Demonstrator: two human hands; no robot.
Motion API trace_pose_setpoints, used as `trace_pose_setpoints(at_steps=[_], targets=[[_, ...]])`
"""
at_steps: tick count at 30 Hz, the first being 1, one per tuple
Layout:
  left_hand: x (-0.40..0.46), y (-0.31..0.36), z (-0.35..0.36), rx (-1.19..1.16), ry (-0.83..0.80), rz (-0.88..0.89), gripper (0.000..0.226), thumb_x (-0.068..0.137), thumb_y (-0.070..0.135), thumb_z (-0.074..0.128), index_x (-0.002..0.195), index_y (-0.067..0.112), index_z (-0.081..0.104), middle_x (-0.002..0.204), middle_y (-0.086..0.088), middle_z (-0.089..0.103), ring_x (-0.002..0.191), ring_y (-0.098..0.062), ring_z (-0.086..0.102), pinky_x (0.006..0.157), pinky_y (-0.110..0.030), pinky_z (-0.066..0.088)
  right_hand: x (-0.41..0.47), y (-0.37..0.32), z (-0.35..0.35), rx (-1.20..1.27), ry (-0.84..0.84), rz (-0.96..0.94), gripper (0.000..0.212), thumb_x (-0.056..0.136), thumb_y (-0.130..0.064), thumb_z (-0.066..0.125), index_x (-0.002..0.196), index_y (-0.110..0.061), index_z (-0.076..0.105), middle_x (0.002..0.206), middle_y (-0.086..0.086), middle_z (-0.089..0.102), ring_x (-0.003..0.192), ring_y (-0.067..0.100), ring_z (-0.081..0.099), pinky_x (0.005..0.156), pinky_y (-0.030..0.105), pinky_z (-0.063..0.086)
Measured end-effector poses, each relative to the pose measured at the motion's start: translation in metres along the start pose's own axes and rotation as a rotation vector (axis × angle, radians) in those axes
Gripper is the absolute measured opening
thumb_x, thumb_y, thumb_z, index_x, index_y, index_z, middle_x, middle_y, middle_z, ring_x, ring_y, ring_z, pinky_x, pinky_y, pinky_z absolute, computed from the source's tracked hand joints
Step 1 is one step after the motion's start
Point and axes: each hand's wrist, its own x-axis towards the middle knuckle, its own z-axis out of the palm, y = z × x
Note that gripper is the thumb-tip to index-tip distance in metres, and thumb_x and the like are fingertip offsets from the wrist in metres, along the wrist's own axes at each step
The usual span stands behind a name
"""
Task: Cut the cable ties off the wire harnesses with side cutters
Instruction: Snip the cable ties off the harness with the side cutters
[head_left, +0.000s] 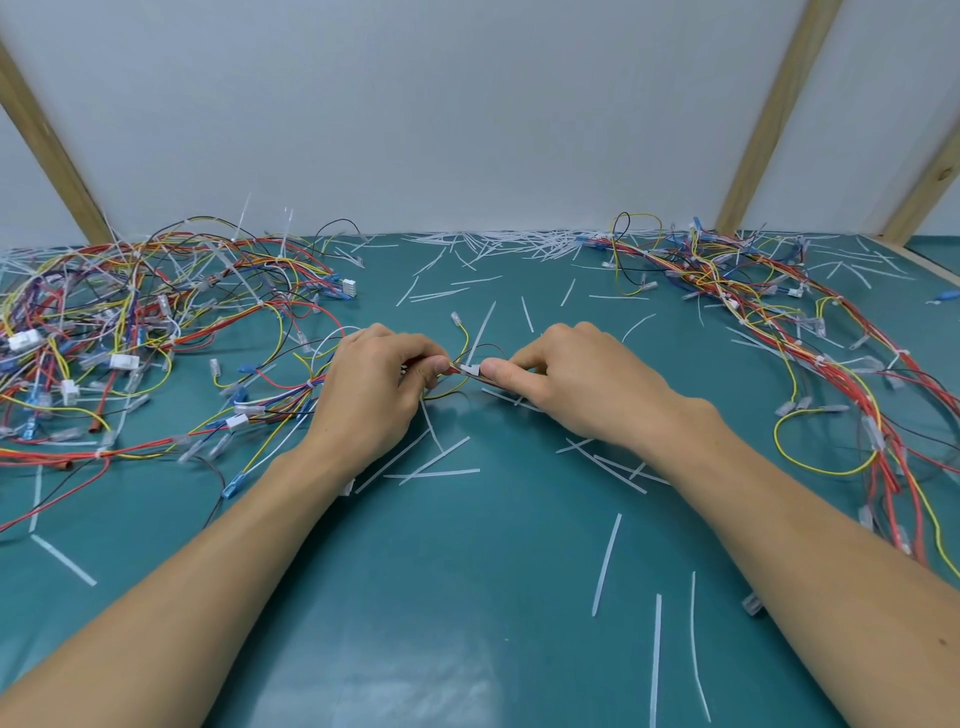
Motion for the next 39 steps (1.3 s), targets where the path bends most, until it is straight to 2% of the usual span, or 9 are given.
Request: trace_pose_setpoints(at_steps=[11, 17, 26, 34, 39], targets=[[-0.0007, 0.0001, 0.0001, 0.002, -0.005, -0.01, 0.012, 0.095, 0.023, 0.066, 0.089, 0.023, 0.076, 0.073, 0.009, 0.068, 0.081, -0.021, 0.051, 0.08, -0.036, 0.038, 0.0009, 0.0015, 0.0009, -0.015, 0.008, 0.005, 0.072, 0.091, -0.08, 0.042, 0.068, -0.015, 0.061, 0.046, 0.002, 0.032, 0.049, 0.021, 0.034, 0.048, 0.033, 0.029], [0.0, 0.0004, 0.0009, 0.004, -0.005, -0.008, 0.011, 0.095, 0.023, 0.066, 0.089, 0.023, 0.075, 0.073, 0.01, 0.068, 0.08, -0.019, 0.051, 0.079, -0.034, 0.036, 0.0008, 0.0012, 0.0007, -0.007, 0.007, 0.005, 0.066, 0.091, -0.08, 0.043, 0.063, -0.022, 0.058, 0.044, 0.001, 0.031, 0.048, 0.021, 0.033, 0.048, 0.033, 0.03], [0.0, 0.0007, -0.0003, 0.004, -0.009, 0.004, 0.012, 0.095, 0.022, 0.066, 0.089, 0.021, 0.076, 0.072, 0.01, 0.068, 0.08, -0.021, 0.053, 0.079, -0.034, 0.038, 0.0008, 0.0017, 0.0008, 0.003, -0.002, 0.002, 0.068, 0.092, -0.078, 0.044, 0.064, -0.019, 0.061, 0.041, -0.002, 0.038, 0.046, 0.02, 0.035, 0.047, 0.032, 0.03], [-0.0006, 0.0003, -0.0006, 0.0, -0.011, 0.008, 0.012, 0.096, 0.022, 0.066, 0.089, 0.021, 0.075, 0.072, 0.009, 0.069, 0.08, -0.021, 0.052, 0.078, -0.035, 0.039, 0.001, 0.0013, 0.001, -0.001, 0.003, -0.005, 0.061, 0.092, -0.08, 0.042, 0.06, -0.031, 0.06, 0.041, -0.004, 0.042, 0.047, 0.019, 0.038, 0.047, 0.032, 0.03], [-0.0004, -0.0002, -0.0006, -0.003, -0.006, 0.01, 0.011, 0.095, 0.022, 0.066, 0.088, 0.023, 0.075, 0.071, 0.01, 0.067, 0.079, -0.021, 0.052, 0.076, -0.035, 0.037, 0.0009, 0.0026, 0.0018, 0.008, 0.004, -0.009, 0.062, 0.092, -0.079, 0.043, 0.058, -0.029, 0.059, 0.041, -0.004, 0.042, 0.048, 0.02, 0.039, 0.048, 0.033, 0.029]])
